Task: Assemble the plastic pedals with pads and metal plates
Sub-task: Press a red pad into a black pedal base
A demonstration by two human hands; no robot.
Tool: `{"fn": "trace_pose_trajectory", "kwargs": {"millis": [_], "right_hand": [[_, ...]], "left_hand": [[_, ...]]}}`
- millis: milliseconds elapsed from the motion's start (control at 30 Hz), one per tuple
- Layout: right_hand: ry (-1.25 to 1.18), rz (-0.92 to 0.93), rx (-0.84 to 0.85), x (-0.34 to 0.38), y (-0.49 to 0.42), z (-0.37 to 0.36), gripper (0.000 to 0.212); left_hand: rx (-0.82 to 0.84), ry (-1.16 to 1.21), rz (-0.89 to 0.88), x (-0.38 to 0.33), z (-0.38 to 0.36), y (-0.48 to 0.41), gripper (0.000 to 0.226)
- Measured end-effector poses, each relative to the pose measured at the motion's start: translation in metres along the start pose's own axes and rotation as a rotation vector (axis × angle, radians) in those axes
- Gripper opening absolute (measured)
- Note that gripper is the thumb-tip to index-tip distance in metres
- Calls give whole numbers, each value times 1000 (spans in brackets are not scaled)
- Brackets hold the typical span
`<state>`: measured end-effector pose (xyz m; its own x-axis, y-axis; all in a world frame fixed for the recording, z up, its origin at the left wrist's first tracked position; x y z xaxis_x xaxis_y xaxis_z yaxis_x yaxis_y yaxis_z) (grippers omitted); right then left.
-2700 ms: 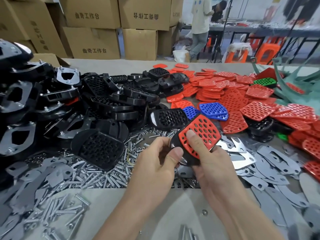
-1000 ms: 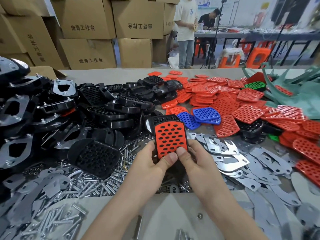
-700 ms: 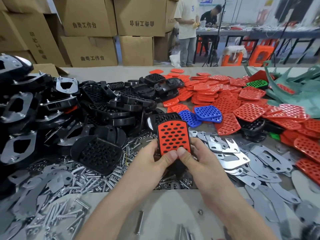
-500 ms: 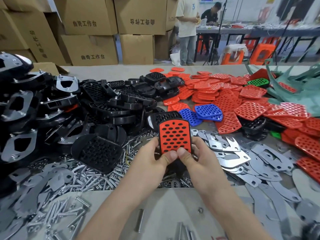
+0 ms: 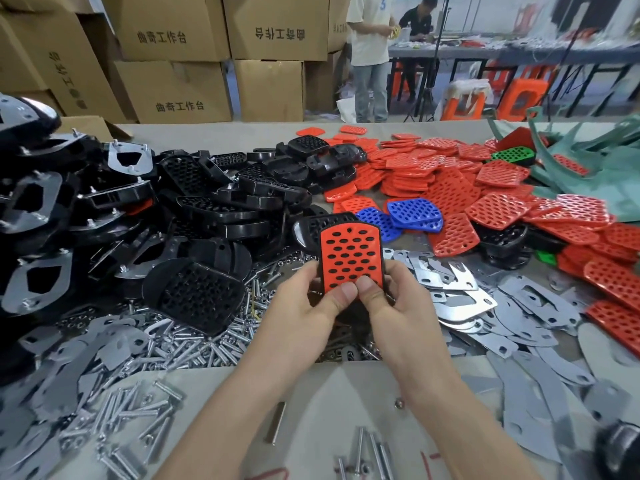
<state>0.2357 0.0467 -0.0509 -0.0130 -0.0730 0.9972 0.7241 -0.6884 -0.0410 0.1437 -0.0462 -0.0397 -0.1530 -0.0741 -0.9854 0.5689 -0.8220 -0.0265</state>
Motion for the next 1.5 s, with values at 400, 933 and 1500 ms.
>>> {"fn": "trace_pose_trajectory", "kwargs": {"millis": [400, 933, 1500], "right_hand": [[-64, -4, 117, 3, -2, 4, 24], [17, 26, 137, 6, 5, 0, 17], [44, 43, 47, 2, 4, -1, 19]], "left_hand": [[88, 175, 54, 6, 5, 1, 21], [-98, -11, 36, 4, -6, 0, 13], [-69, -54, -66, 2, -6, 2, 11]]}}
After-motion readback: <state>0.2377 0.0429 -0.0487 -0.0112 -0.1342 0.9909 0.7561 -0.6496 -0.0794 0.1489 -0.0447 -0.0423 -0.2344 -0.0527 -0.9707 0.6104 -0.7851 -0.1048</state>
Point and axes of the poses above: each hand's wrist, its own y-axis away from the middle knuckle, its own z-axis out of the back of the hand, x = y × z, the point moved 3 cm from there along -y, towards the middle knuckle, and after that the axes turned 8 degrees about x, right-handed, at the moved point
